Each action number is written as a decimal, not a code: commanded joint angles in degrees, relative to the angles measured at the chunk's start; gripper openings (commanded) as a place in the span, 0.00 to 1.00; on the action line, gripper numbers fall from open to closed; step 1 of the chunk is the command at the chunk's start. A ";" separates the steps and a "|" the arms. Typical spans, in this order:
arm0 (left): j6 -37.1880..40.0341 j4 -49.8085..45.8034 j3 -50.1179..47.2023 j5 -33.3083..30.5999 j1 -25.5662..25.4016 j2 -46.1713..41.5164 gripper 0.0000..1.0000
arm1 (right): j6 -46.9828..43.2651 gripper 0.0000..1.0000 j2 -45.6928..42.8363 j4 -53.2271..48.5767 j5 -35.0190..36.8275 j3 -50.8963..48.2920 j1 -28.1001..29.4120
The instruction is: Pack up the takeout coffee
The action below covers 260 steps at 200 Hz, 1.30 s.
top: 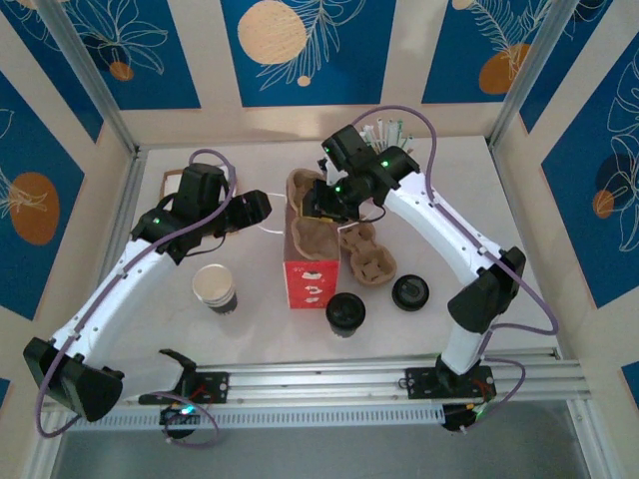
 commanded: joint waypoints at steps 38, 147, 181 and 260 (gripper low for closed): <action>0.51 1.08 -0.30 0.76 0.84 0.00 0.72 | -0.65 0.35 0.19 -3.11 1.78 0.85 0.68; 1.02 1.39 -0.56 0.59 0.99 -0.48 0.72 | -3.19 0.36 6.74 -15.74 13.33 12.45 6.25; 1.02 1.56 -1.53 0.58 1.52 -1.81 0.73 | -3.54 0.36 8.72 -18.59 16.19 14.82 7.67; 1.02 1.67 -2.23 1.15 1.95 -2.31 0.72 | -4.40 0.36 13.45 -23.16 19.19 20.62 9.45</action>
